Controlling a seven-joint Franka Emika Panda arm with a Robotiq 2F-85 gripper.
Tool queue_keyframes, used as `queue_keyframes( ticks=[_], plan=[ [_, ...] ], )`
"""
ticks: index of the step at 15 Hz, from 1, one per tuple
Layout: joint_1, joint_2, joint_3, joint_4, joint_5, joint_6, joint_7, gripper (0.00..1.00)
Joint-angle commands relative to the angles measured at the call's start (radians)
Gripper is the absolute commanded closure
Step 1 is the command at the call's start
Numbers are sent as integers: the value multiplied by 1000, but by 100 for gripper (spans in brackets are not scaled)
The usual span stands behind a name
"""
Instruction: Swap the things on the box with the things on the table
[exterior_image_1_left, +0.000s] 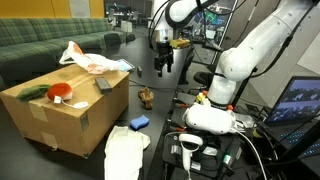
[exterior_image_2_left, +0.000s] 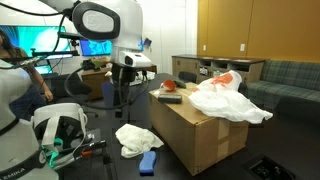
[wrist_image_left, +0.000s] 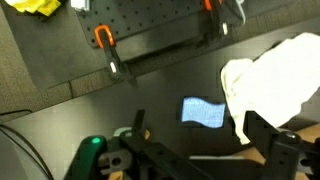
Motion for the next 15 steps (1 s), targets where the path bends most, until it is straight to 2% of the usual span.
queue_keyframes(
  ticks=[1,4,7,10,15],
  plan=[
    [-90,213,-87,21,13,279,-20,0],
    [-124,411,-157,72,38,482,-60,0],
    [-135,604,-206,178,84,585,-127,0],
    [-157,793,-216,335,100,611,-148,0],
    [-182,1071,-211,637,82,571,-119,0]
  ],
)
